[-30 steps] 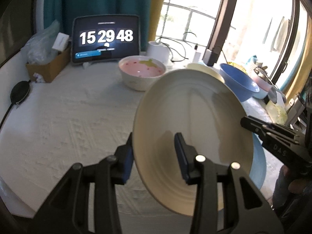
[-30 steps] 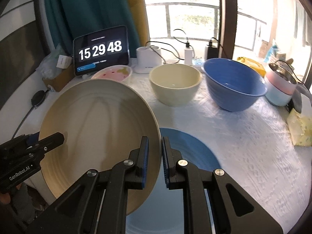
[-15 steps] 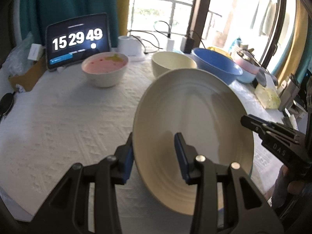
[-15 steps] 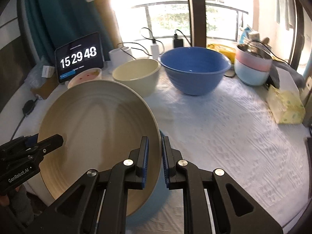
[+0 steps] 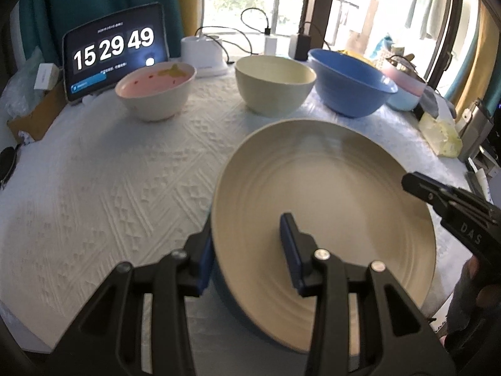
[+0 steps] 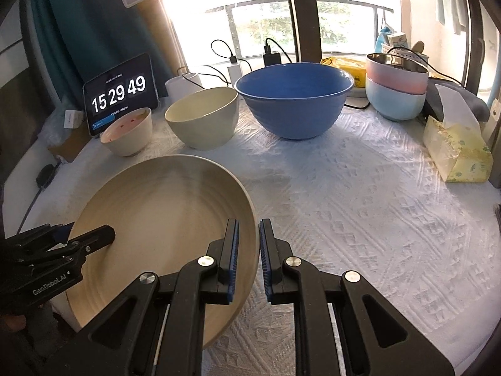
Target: Organize plates and bowls
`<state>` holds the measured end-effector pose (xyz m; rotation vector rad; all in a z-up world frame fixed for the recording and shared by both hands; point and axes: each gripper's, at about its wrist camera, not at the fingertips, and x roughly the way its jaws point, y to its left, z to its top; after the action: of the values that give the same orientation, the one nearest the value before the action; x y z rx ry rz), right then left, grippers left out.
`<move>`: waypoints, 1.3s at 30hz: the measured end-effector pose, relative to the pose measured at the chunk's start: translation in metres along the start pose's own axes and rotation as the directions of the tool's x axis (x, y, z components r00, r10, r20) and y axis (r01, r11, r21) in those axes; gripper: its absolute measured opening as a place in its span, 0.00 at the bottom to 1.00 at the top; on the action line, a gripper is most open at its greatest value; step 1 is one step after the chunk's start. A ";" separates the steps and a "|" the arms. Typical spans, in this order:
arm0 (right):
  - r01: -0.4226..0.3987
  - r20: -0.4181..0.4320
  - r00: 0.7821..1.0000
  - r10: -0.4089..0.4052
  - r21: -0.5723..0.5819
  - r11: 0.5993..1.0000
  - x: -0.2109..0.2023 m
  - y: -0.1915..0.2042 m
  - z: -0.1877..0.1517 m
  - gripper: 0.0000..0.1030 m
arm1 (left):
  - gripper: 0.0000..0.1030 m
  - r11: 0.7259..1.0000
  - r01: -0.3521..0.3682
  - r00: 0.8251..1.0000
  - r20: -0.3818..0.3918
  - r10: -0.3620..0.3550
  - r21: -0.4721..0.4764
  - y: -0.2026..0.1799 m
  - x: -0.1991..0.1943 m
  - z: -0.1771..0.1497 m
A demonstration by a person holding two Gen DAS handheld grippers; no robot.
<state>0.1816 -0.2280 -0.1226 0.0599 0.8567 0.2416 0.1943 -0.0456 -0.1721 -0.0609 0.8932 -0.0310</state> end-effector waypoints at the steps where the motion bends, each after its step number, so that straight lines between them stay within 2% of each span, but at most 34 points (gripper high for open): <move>1: -0.003 -0.003 1.000 0.003 -0.001 1.000 0.001 0.001 0.000 0.14 | 0.39 1.000 -0.007 1.000 0.000 0.007 0.002 0.000 0.000 0.000; 9: -0.004 -0.016 1.000 0.004 -0.001 1.000 0.007 0.003 -0.004 0.14 | 0.41 0.999 -0.037 0.999 -0.035 0.038 0.038 0.004 0.006 -0.002; 19: -0.002 -0.052 0.999 0.004 0.023 1.000 0.012 -0.001 -0.011 0.14 | 0.45 0.995 -0.061 0.997 -0.043 0.064 0.083 0.003 0.008 -0.004; 22: 0.003 -0.054 0.999 -0.001 0.036 0.999 0.011 -0.003 -0.009 0.15 | 0.45 0.995 -0.064 0.998 -0.005 0.064 0.071 0.007 -0.005 0.002; 24: 0.014 -0.041 0.999 -0.012 0.044 0.999 0.007 -0.005 -0.006 0.20 | 0.45 0.996 -0.072 0.997 0.033 0.070 0.049 0.012 -0.014 0.007; 26: 0.019 -0.027 0.999 -0.018 0.055 0.998 0.002 -0.007 -0.003 0.30 | 0.45 0.998 -0.063 0.997 0.050 0.062 0.022 0.017 -0.017 0.011; 27: 0.020 -0.023 1.000 -0.019 0.061 0.998 0.001 -0.009 -0.002 0.31 | 0.45 0.999 -0.053 0.997 0.055 0.053 0.005 0.020 -0.019 0.012; 31: 0.030 -0.016 0.999 -0.029 0.084 0.996 -0.001 -0.015 -0.002 0.39 | 0.45 0.999 -0.010 1.000 0.008 0.011 -0.038 0.029 -0.006 0.008; 35: 0.007 -0.043 0.999 -0.001 0.120 0.993 0.003 -0.020 -0.009 0.40 | 0.45 0.997 0.003 0.999 -0.045 -0.006 -0.076 0.035 0.009 -0.002; 39: -0.026 -0.064 0.997 0.035 0.144 0.989 0.008 -0.019 -0.016 0.40 | 0.45 0.995 0.035 0.997 -0.058 -0.041 -0.094 0.035 0.016 -0.008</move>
<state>0.1782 -0.2451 -0.1421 0.1997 0.9387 0.2114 0.1984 -0.0118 -0.1916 -0.1643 0.9532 -0.0270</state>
